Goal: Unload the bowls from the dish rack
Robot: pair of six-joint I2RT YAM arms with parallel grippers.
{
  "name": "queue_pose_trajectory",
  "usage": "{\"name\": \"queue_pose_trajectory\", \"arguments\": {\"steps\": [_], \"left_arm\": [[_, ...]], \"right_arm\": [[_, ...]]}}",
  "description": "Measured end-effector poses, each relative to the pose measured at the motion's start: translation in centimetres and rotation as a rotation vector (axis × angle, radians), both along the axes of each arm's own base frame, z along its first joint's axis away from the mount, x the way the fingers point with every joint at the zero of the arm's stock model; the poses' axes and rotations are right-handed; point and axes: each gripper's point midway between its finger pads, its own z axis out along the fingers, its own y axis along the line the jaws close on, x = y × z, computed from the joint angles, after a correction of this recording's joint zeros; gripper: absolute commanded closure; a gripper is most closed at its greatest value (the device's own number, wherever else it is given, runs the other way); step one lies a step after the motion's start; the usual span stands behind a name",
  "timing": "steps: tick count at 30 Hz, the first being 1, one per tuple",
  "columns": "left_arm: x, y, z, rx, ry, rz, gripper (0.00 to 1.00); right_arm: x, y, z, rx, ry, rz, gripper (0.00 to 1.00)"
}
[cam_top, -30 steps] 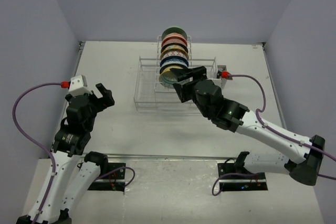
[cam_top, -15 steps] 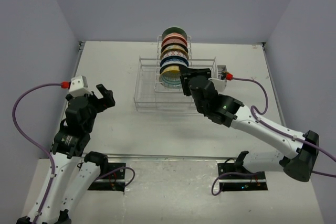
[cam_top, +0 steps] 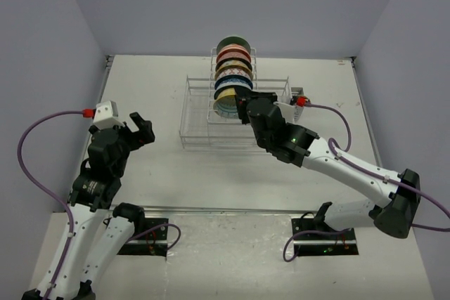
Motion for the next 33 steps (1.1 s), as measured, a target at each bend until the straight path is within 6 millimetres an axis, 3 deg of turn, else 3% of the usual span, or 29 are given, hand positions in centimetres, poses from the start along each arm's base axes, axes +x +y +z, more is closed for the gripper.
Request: {"name": "queue_pose_trajectory", "arguments": {"steps": [4, 6, 33], "left_arm": [[0.1, -0.1, -0.1, 0.001, 0.005, -0.007, 0.0], [0.1, -0.2, -0.2, 0.004, 0.008, -0.01, 0.0], [0.2, -0.2, -0.3, 0.014, 0.016, -0.016, 0.0]], "right_arm": [[0.0, 0.2, 0.2, 0.033, 0.003, 0.003, 0.84], [-0.2, 0.7, 0.4, 0.068, 0.006, 0.02, 0.96], [-1.3, 1.4, 1.4, 0.146, -0.061, 0.119, 1.0]]}}
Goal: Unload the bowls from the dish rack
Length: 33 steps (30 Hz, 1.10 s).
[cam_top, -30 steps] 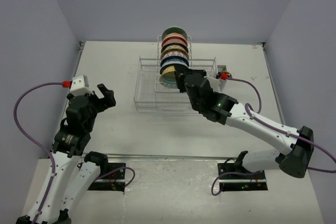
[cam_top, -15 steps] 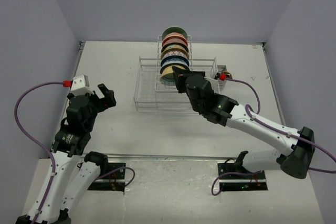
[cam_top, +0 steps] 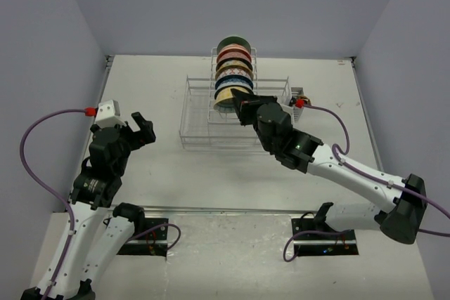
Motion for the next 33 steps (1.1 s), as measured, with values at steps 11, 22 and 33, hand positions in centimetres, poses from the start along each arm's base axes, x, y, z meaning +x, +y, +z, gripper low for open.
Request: {"name": "queue_pose_trajectory", "arguments": {"steps": [11, 22, 33], "left_arm": [[0.0, 0.0, 0.0, 0.0, 0.0, 0.0, 0.0], [0.1, 0.0, 0.1, -0.001, -0.006, 0.0, 0.0], [0.1, 0.0, 0.2, -0.002, -0.011, 0.001, 0.0]], "right_arm": [[-0.8, -0.2, 1.2, 0.019, -0.053, 0.046, 1.0], [-3.3, 1.9, 3.7, 0.019, -0.162, 0.228, 1.0], [-5.6, 4.0, 3.7, -0.199, -0.314, 0.41, 1.0]]}}
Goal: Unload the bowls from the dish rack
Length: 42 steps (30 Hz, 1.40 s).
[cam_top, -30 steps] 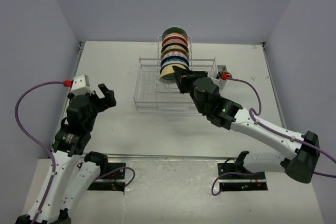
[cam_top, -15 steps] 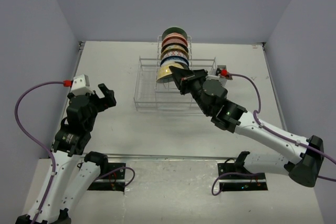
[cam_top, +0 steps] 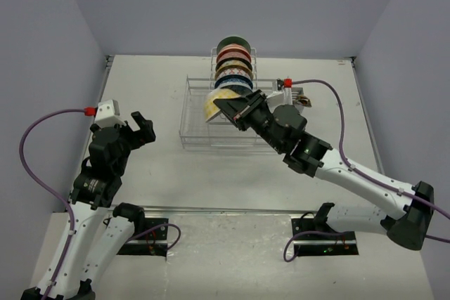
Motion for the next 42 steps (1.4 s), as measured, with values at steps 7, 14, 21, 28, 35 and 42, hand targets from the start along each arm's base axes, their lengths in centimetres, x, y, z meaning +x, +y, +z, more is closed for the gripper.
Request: {"name": "queue_pose_trajectory", "arguments": {"steps": [7, 14, 21, 28, 35, 42], "left_arm": [[0.0, 0.0, 0.0, 0.0, -0.001, 0.001, 0.0], [0.0, 0.0, 0.0, 0.001, -0.001, 0.002, 0.0], [0.0, 0.1, 0.0, 0.006, -0.001, 0.0, 0.0], [0.0, 0.1, 0.0, 0.007, -0.001, 0.0, 0.0], [0.0, 0.1, 0.0, 0.007, -0.001, 0.0, 0.0], [0.0, 0.1, 0.0, 0.007, -0.001, 0.0, 0.0]], "right_arm": [[-4.3, 1.3, 2.3, -0.293, -0.229, 0.207, 1.0], [-9.7, -0.4, -0.9, -0.707, -0.324, 0.387, 1.0], [-12.4, -6.5, -14.9, -1.26, -0.082, 0.512, 1.0], [-14.7, -14.6, -27.5, -1.71, 0.252, 0.609, 1.0], [-14.9, -16.1, -31.9, -1.833, 0.358, 0.654, 1.0], [-14.3, -15.6, -34.3, -1.877, 0.374, 0.676, 0.61]]}}
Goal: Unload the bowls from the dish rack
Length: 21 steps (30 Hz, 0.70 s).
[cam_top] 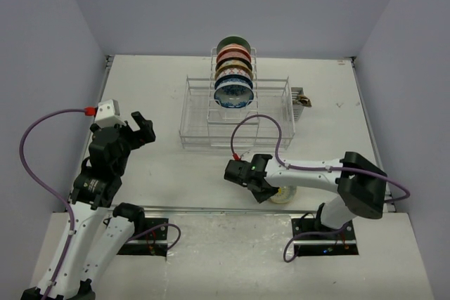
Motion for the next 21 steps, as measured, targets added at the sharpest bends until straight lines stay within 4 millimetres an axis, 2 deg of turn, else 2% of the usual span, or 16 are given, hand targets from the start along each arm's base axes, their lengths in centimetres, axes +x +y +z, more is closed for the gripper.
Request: {"name": "queue_pose_trajectory", "arguments": {"steps": [2, 6, 9, 11, 12, 15, 17, 18, 21], "left_arm": [[0.0, 0.0, 0.0, 0.001, 0.002, -0.001, 0.0], [0.2, -0.1, -0.4, 0.013, 0.02, -0.008, 0.0], [0.6, -0.4, -0.8, 0.035, 0.062, -0.029, 0.0], [1.3, -1.2, -0.5, 0.041, 0.095, -0.068, 0.0], [1.6, -1.8, 0.0, 0.042, 0.106, -0.094, 0.0], [2.9, -4.7, 2.1, 0.03, 0.108, -0.191, 0.0], [3.3, -7.4, 3.4, 0.031, 0.1, -0.274, 0.0], [3.2, -9.2, 4.1, 0.048, 0.098, -0.318, 0.0], [2.0, -16.4, 5.7, 0.138, 0.098, -0.472, 0.0]], "right_arm": [[0.2, 0.2, 0.2, 0.005, -0.003, 0.008, 0.5], [0.6, 1.1, 1.5, 0.044, -0.023, 0.004, 0.39], [1.2, 1.9, 4.2, 0.123, -0.068, -0.002, 0.38], [1.7, 2.5, 6.7, 0.201, -0.118, -0.006, 0.37], [1.9, 2.7, 8.2, 0.248, -0.145, -0.008, 0.33], [2.8, 2.9, 12.8, 0.414, -0.249, -0.037, 0.32], [3.6, 2.6, 15.9, 0.543, -0.318, -0.077, 0.31], [4.4, 2.1, 17.5, 0.618, -0.361, -0.115, 0.29], [6.2, -0.6, 22.0, 0.796, -0.507, -0.235, 0.28]]}}
